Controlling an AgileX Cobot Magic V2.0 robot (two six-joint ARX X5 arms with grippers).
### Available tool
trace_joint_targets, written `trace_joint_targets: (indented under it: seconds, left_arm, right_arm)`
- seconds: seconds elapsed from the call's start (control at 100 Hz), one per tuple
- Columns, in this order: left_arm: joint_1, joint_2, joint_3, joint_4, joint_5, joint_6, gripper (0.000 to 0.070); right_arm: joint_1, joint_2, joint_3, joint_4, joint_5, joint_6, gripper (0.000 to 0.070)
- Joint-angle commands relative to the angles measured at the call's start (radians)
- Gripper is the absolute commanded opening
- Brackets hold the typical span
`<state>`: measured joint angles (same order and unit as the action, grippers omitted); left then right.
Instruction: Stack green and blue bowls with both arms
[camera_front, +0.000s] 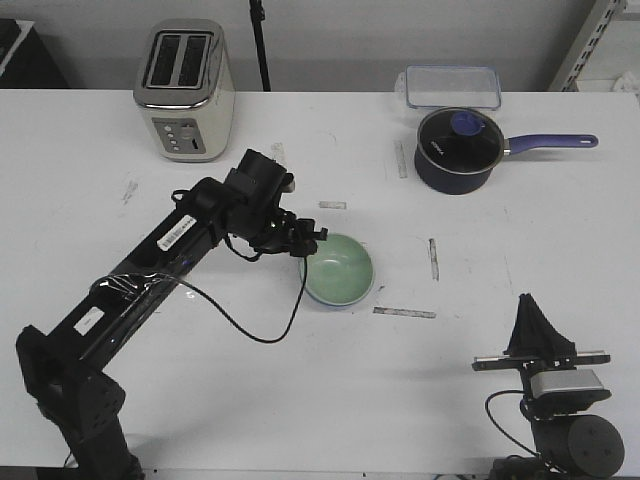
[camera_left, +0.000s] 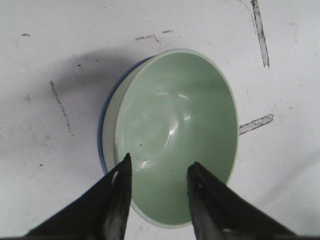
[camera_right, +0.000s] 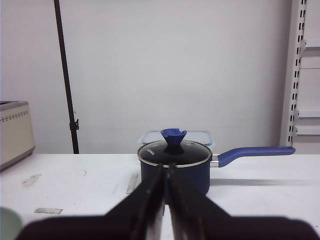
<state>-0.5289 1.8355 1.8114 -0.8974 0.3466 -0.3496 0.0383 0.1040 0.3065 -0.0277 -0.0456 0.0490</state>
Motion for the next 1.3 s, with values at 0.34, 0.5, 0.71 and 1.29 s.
trace_joint_targets:
  seconds: [0.34, 0.5, 0.71, 1.29]
  left_arm:
    - [0.126, -0.332, -0.458, 0.506, 0.004, 0.193, 0.0203]
    - [0.214, -0.533, -0.726, 0.775, 0.004, 0.227, 0.0129]
    - [0.346, -0.777, -1.017, 0.964, -0.099, 0.306, 0.0001]
    - [0.552, -1.297, -1.373, 1.032, -0.288, 0.397, 0.0001]
  right_arm:
    - [0.001, -0.005, 0.004, 0.005, 0.000, 0.000, 0.0003]
    - [0.001, -0.005, 0.004, 0.005, 0.000, 0.000, 0.0003]
    - [0.001, -0.005, 0.004, 0.005, 0.000, 0.000, 0.0003]
    - [0.001, -0.005, 0.004, 0.005, 0.000, 0.000, 0.0004]
